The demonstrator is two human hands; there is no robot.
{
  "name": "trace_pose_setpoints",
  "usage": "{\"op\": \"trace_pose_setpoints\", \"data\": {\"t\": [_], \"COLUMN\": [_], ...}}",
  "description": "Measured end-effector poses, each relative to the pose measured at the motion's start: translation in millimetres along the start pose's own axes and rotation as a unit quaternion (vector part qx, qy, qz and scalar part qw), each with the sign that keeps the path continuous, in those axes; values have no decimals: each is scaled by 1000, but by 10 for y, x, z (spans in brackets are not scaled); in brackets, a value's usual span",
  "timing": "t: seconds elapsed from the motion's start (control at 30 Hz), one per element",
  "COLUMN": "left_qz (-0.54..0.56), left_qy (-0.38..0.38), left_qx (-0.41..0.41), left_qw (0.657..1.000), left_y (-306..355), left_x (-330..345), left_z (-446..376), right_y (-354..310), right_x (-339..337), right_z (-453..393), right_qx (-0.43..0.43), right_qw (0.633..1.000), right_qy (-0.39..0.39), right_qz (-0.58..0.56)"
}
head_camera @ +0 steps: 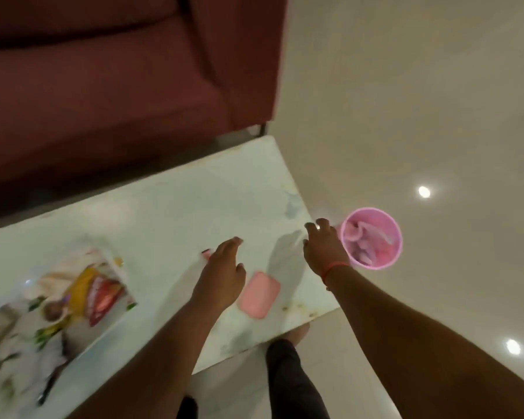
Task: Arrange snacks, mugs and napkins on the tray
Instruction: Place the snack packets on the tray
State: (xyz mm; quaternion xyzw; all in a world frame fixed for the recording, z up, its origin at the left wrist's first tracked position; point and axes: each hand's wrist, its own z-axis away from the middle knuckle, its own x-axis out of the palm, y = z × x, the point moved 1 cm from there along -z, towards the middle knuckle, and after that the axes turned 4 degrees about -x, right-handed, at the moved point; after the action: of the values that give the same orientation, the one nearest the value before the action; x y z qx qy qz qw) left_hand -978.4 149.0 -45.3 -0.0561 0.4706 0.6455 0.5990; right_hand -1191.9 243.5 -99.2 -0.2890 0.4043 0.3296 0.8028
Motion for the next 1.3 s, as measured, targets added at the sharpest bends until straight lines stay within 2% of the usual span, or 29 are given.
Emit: {"op": "trace_pose_setpoints", "data": {"t": [0.2, 0.33, 0.43, 0.6, 0.7, 0.8, 0.93, 1.0, 1.17, 1.3], "left_qz": [-30, -2, 22, 33, 30, 28, -39, -76, -10, 72], "left_qy": [74, 84, 66, 46, 61, 75, -10, -25, 12, 37], "left_qx": [-85, -198, -248, -240, -182, -129, -133, -127, -166, -154], "left_qw": [993, 977, 966, 969, 981, 988, 990, 989, 986, 985], "left_y": [-1730, -2947, -3675, -4220, -4227, -4115, -4082, -4102, -3943, -3761], "left_x": [-1217, -1816, -1983, -1834, -1730, -1658, -1550, -1531, -1473, -1415], "left_z": [865, 1455, 1790, 1848, 1536, 1066, 522, 375, 223, 100], "right_y": [-2449, -3729, -4301, -4672, -4772, -4857, -4931, -4974, -5037, -4999], "right_x": [448, 916, 1210, 1556, 1711, 1884, 2023, 2016, 1753, 1585], "right_z": [581, 982, 1099, 956, 811, 678, 530, 430, 82, -207], "right_qx": [-177, -259, -243, -104, 25, 73, 73, 36, -112, -156], "right_qw": [983, 966, 967, 986, 985, 968, 956, 949, 961, 968], "right_qy": [45, -13, -74, -130, -87, -46, -9, 9, 42, 55], "right_qz": [-19, -3, 16, 5, -146, -237, -285, -313, -249, -187]}}
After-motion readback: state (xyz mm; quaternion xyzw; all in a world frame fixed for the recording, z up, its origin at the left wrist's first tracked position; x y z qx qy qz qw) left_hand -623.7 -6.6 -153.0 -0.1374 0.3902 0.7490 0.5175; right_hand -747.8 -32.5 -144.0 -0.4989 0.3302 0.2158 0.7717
